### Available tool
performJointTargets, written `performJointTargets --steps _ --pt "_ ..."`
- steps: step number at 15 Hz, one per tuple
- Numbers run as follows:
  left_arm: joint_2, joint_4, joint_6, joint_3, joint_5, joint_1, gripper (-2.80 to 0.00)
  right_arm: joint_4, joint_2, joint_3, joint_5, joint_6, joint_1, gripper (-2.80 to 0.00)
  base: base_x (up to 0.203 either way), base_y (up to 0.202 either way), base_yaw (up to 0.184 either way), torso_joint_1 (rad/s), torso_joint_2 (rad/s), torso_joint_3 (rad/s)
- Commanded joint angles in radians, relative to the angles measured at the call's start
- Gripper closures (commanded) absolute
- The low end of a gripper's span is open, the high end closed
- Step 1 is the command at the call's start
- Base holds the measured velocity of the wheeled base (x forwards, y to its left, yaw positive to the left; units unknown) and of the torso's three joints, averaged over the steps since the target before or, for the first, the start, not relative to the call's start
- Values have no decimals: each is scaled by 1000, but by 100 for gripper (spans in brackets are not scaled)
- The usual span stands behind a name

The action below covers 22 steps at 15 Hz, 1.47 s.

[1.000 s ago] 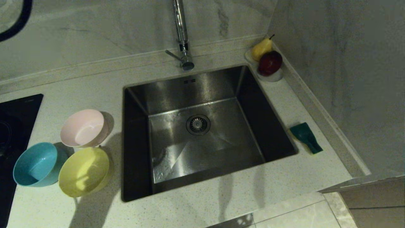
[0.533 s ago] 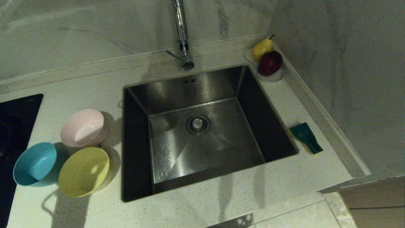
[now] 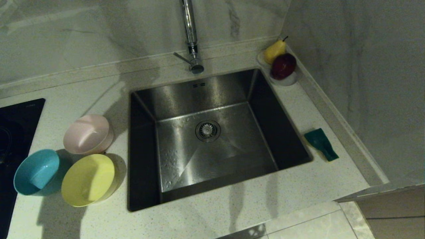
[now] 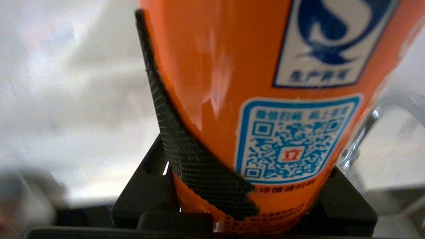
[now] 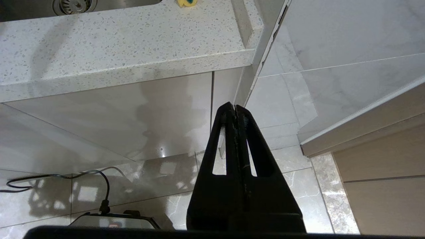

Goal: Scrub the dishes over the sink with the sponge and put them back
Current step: Place the dish soap on the table

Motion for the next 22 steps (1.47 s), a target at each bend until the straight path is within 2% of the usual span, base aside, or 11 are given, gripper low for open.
performJointTargets --steps 1,3,5,6,7,9,11,14,15,19,22 --pt "-27 33 -251 9 -55 157 0 -2 0 0 0 -1 0 0 0 0 0 0 0 0" --pt "-32 56 -337 26 -101 230 0 -2 0 0 0 -1 0 0 0 0 0 0 0 0" --pt "-28 61 -403 71 -141 397 0 0 0 0 0 -1 0 0 0 0 0 0 0 0" --pt "-20 48 -429 120 -164 492 0 0 0 0 0 -1 -1 0 0 0 0 0 0 0" --pt "-8 28 -456 178 -185 554 0 0 0 0 0 -1 -2 0 0 0 0 0 0 0" --pt "7 -26 -484 216 -202 590 0 0 0 0 0 -1 0 0 0 0 0 0 0 0" --pt "24 -159 -500 348 -203 644 0 0 0 0 0 -1 0 0 0 0 0 0 0 0" --pt "123 -493 -464 584 -200 703 0 -2 0 0 0 -1 0 0 0 0 0 0 0 0" --pt "167 -561 -450 618 -197 729 0 0 0 0 0 -1 0 0 0 0 0 0 0 0" --pt "274 -595 -435 644 -129 769 0 -1 0 0 0 -1 0 0 0 0 0 0 0 0" --pt "404 -758 -431 675 -47 767 0 0 0 0 0 -1 0 0 0 0 0 0 0 0"
